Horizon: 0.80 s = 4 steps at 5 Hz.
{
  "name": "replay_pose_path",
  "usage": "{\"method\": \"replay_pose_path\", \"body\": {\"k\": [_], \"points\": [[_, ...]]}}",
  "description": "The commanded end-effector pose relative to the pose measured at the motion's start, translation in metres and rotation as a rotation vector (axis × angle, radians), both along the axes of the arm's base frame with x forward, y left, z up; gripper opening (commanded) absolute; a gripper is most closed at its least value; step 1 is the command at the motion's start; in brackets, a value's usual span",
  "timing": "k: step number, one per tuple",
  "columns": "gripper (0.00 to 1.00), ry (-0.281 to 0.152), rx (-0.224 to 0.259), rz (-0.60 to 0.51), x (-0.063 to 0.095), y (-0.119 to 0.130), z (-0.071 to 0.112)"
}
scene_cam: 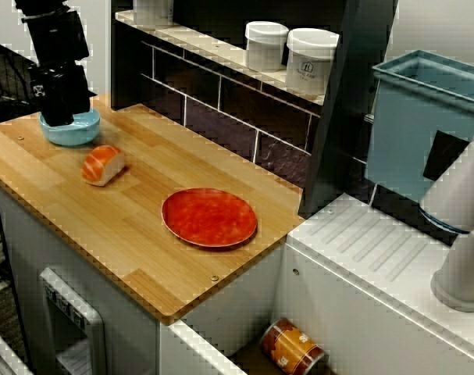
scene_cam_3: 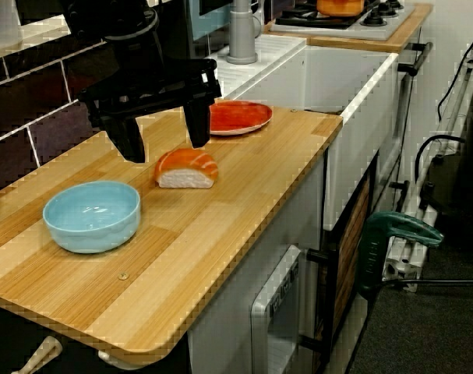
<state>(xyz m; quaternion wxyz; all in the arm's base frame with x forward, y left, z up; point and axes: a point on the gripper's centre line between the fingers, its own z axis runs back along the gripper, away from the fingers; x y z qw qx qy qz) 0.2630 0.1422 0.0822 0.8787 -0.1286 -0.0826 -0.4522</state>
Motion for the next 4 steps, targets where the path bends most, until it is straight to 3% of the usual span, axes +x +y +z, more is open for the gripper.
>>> {"method": "replay_pose_path", "body": {"k": [1, 4], "points": [[1.00, -0.038, 0.035, -0.103, -0.016, 0.013, 0.006], [1.00, -0.039, 0.048, -0.125, -0.018, -0.003, -0.021]]}}
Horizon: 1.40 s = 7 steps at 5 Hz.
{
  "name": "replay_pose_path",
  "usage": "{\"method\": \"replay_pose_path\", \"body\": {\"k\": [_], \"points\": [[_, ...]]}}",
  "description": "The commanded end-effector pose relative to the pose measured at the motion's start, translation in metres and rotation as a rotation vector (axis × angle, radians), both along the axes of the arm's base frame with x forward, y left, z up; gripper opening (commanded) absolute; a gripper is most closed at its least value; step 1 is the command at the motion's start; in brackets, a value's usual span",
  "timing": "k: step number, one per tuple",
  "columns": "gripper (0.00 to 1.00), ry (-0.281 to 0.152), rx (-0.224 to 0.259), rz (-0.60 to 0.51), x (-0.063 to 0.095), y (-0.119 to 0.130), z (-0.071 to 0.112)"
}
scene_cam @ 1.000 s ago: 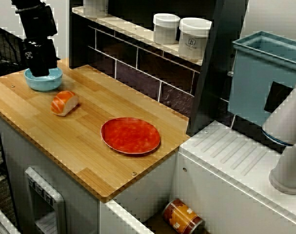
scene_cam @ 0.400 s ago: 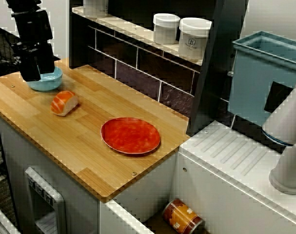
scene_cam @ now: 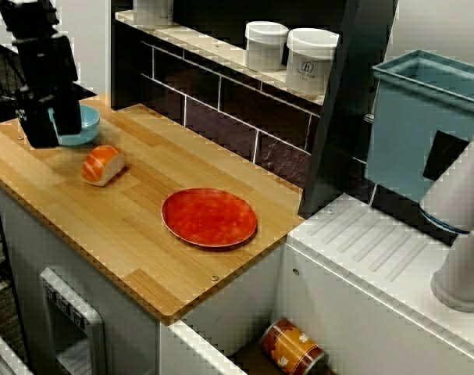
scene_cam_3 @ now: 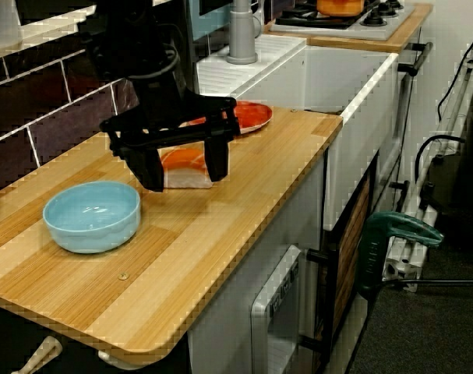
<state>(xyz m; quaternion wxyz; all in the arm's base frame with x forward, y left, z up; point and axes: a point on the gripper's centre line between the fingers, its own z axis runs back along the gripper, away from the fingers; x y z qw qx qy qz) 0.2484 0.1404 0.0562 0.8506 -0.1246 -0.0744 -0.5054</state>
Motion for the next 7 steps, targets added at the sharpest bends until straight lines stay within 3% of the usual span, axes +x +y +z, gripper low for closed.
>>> {"method": "replay_pose_path", "body": {"k": [1, 3, 4, 6, 7], "points": [[1.00, -0.029, 0.021, 0.004, 0.004, -0.006, 0.002], [1.00, -0.007, 0.063, 0.050, 0.033, -0.025, -0.018], [1.00, 0.025, 0.055, 0.047, 0.034, -0.046, -0.018], [1.00, 0.041, 0.074, 0.024, 0.023, -0.084, -0.024], [1.00, 0.028, 0.080, 0.031, 0.020, -0.094, -0.024]]}}
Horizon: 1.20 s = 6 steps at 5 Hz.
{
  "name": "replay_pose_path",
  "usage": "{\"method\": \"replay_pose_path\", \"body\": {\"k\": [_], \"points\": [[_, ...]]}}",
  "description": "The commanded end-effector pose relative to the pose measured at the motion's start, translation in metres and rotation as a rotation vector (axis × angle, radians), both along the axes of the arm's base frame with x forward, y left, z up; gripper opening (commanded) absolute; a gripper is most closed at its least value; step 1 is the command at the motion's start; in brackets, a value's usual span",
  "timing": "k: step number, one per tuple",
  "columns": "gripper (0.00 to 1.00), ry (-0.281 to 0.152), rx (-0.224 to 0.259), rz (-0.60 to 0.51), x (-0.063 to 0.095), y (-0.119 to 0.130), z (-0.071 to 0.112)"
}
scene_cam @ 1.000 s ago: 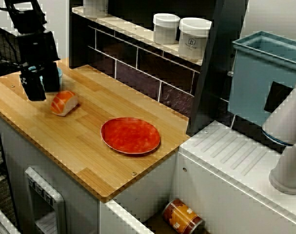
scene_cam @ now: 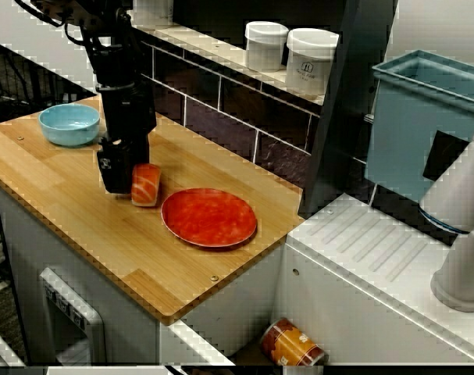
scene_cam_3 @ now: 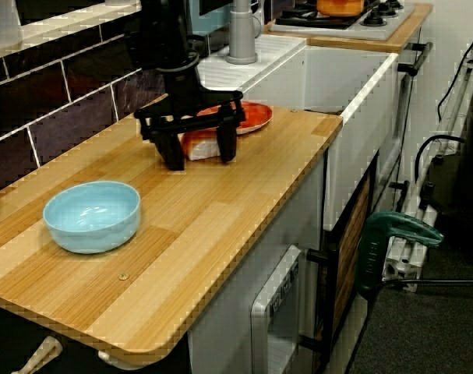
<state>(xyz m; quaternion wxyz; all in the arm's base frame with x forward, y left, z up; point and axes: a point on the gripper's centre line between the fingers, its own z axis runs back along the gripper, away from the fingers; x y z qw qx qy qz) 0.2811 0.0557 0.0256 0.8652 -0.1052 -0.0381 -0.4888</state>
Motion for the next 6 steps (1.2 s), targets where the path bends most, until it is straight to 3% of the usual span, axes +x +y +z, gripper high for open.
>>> {"method": "replay_pose_path", "body": {"k": [1, 3, 4, 5, 6], "points": [[1.00, -0.038, 0.001, 0.018, -0.010, -0.005, 0.015], [1.00, -0.052, -0.036, 0.048, -0.008, 0.018, 0.044], [1.00, -0.036, -0.044, 0.002, -0.008, 0.020, 0.058], [1.00, -0.047, -0.039, 0.003, -0.006, 0.019, 0.064], [1.00, -0.038, 0.002, 0.169, -0.005, 0.015, 0.073]]}}
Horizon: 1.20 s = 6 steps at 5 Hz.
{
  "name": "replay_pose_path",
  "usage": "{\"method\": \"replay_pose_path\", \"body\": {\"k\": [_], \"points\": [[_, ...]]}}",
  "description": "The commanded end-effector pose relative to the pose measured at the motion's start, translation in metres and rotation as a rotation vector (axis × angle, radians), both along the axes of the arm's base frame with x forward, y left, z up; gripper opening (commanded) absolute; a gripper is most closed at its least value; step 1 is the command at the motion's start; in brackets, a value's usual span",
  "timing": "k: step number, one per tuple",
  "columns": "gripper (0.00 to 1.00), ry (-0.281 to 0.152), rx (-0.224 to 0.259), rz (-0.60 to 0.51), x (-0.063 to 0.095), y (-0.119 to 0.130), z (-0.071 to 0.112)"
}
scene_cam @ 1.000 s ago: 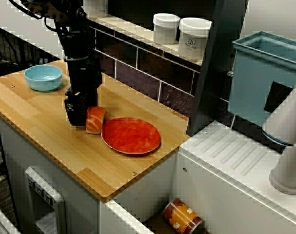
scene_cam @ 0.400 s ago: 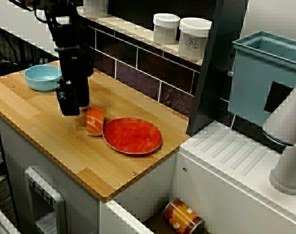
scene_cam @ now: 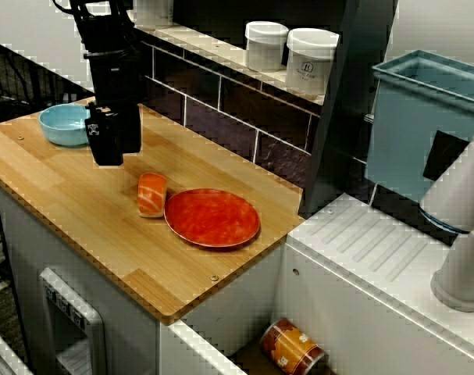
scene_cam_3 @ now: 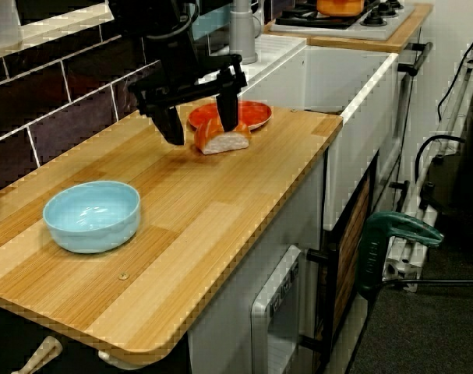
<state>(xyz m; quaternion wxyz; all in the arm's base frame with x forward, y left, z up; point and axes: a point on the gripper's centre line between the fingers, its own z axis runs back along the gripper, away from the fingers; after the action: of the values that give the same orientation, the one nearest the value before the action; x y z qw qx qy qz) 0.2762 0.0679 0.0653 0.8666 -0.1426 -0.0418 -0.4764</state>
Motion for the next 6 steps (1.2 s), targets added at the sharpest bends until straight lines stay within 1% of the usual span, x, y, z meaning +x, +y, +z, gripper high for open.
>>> {"method": "replay_pose_path", "body": {"k": [1, 2, 3, 4, 5, 6], "points": [[1.00, -0.049, 0.086, 0.274, 0.003, -0.004, 0.041], [1.00, -0.031, 0.086, 0.443, 0.006, -0.015, 0.045], [1.00, -0.028, 0.066, 0.686, 0.007, -0.022, 0.049], [1.00, -0.010, 0.047, 0.931, 0.010, -0.025, 0.052], [1.00, 0.054, 0.024, 1.122, 0.014, -0.024, 0.049], [1.00, 0.061, 0.000, 1.239, 0.013, -0.028, 0.041]]}}
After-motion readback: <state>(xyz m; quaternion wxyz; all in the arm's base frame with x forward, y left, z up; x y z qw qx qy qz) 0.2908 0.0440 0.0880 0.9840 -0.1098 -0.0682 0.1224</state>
